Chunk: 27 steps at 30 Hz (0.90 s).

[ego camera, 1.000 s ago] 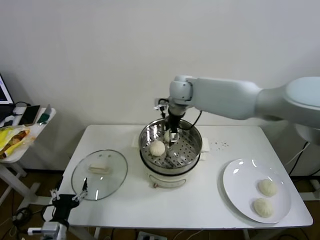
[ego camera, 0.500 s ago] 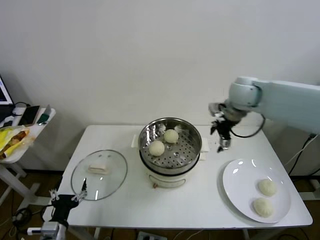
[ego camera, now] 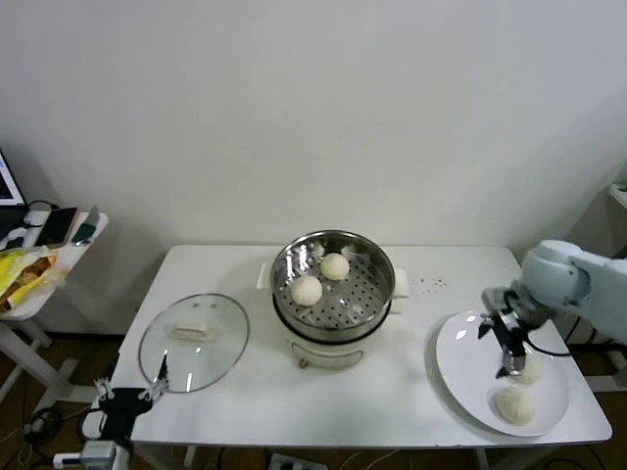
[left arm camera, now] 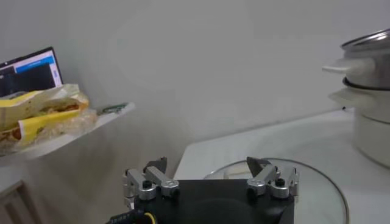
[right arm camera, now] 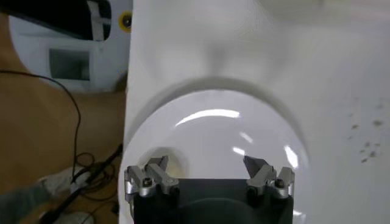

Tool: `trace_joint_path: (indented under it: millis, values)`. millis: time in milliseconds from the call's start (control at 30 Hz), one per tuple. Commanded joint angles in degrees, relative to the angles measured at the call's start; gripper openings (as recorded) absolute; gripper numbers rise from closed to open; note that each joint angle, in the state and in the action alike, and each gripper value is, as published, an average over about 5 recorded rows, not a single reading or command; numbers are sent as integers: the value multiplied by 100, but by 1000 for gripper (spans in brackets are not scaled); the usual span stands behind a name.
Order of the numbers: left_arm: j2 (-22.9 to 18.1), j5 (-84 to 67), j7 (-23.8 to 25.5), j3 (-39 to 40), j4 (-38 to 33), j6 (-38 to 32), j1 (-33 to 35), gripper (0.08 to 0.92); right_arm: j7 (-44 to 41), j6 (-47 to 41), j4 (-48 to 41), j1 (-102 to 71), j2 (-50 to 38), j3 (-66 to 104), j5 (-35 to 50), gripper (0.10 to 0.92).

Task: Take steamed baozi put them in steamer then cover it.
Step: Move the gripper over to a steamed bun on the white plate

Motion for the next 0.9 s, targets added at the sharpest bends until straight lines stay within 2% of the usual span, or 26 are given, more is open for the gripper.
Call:
trace_joint_path:
  millis: [33, 900]
  values:
    - [-69, 101, 21, 14, 21, 3, -35, 823, -114, 122, 63, -2065, -666, 1527, -914, 823]
    - [-111, 139, 12, 15, 145, -35, -28, 823, 1, 136, -538, -2100, -4, 1433, -1034, 822]
